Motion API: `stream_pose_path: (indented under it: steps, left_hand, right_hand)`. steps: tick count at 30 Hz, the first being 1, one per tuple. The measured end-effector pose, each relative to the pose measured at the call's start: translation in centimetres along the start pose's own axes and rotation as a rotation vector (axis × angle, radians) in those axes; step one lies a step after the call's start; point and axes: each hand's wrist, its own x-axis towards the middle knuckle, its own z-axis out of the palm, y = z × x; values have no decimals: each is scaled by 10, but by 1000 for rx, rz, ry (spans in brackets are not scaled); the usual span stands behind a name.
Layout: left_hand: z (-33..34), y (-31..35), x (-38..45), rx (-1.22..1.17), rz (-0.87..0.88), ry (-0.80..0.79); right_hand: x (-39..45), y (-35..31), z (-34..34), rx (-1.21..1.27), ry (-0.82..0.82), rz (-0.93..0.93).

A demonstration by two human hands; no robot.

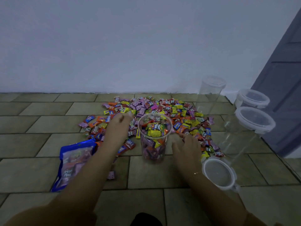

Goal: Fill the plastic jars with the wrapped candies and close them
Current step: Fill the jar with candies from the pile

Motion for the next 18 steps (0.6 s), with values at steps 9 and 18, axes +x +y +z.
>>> stream_pose_path:
  steps: [9, 18]
  left_hand:
    - [21, -90, -42, 992, 305, -155]
    - [21, -97, -49, 1005, 309, -88]
  right_hand:
    - [-11, 14, 4, -340, -215, -213]
    - [-8, 19, 7, -447, -192, -199]
